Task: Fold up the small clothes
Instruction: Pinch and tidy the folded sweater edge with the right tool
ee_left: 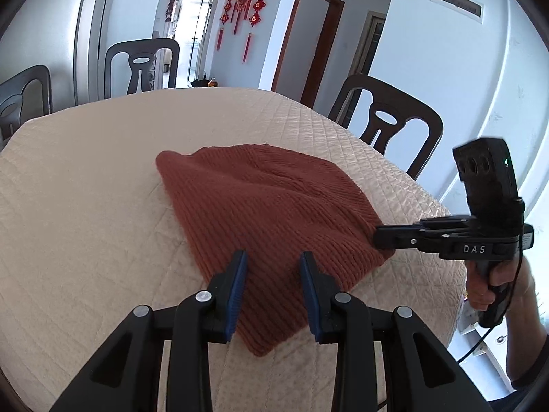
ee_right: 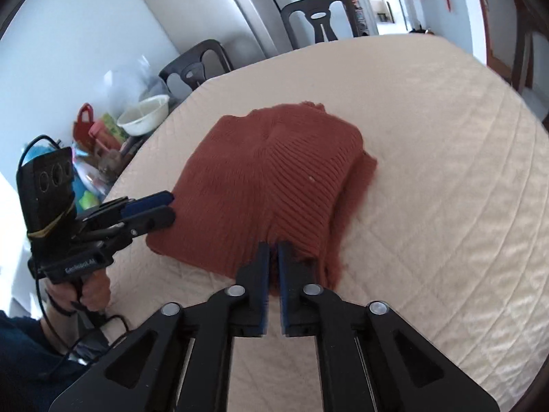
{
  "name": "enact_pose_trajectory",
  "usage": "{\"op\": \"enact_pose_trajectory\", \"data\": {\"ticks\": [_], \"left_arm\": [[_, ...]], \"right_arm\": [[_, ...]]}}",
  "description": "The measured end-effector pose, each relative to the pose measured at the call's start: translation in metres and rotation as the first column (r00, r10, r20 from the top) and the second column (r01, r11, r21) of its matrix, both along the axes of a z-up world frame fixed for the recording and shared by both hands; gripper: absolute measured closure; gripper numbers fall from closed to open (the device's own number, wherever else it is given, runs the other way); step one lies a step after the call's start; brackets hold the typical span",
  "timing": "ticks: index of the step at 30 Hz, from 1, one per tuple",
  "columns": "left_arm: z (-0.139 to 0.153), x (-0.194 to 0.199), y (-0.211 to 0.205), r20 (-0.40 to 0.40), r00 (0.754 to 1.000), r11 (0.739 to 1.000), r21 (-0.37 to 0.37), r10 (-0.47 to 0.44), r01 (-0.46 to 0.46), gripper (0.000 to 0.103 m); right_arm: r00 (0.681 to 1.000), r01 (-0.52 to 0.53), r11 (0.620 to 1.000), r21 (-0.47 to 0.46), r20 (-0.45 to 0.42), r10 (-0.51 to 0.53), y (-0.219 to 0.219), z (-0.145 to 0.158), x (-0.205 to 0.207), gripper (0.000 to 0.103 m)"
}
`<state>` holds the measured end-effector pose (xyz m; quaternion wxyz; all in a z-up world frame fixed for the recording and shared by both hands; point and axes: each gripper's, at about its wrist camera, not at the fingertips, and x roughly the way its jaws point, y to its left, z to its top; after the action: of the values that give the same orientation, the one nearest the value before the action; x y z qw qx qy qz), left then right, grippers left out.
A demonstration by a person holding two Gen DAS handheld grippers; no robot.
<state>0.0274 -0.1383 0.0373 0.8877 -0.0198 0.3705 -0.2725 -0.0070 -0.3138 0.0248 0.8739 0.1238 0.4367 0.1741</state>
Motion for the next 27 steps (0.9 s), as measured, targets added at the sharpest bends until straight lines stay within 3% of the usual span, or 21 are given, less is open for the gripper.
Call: {"op": "enact_pose_trajectory", "data": {"ticks": [6,13,14,16,18,23,27], "left_arm": [[0.005,0.006,0.002,-0.01,1.0,1.0,-0.001,0.007,-0.007,0.069],[0.018,0.041,-0.011,0.04,0.998,0.998,0.029,0.05,-0.051,0.069],[0.013,0.046,-0.013,0.031,0.998,0.998,0.043,0.051,-0.052,0.069],[-0.002,0.051,-0.015,-0.008,0.999,0.997,0.064,0.051,-0.051,0.069],[-0.005,0.043,-0.013,0.014,0.999,0.997,0.057,0.045,-0.046,0.069],[0.004,0.046,-0.008,-0.002,0.999,0.998,0.036,0.045,-0.045,0.069],[0.01,0.071,-0.012,0.02,0.996,0.995,0.056,0.085,-0.086,0.069]], "right_arm": [[1.0,0.016,1.0,-0.007,0.011,-0.016,-0.004,0.003,-0.004,0.101],[0.99,0.082,0.996,0.027,0.117,-0.085,-0.002,0.025,0.022,0.098],[0.989,0.094,0.995,0.039,0.11,-0.097,-0.004,0.02,0.031,0.098],[0.99,0.141,0.99,-0.027,0.03,-0.14,-0.007,-0.001,0.048,0.098],[0.988,0.149,0.989,0.01,0.032,-0.149,-0.015,-0.01,0.045,0.098],[0.987,0.159,0.987,0.013,0.019,-0.159,-0.019,-0.002,0.046,0.098],[0.982,0.173,0.985,0.007,0.068,-0.173,-0.018,0.012,0.066,0.097]]}}
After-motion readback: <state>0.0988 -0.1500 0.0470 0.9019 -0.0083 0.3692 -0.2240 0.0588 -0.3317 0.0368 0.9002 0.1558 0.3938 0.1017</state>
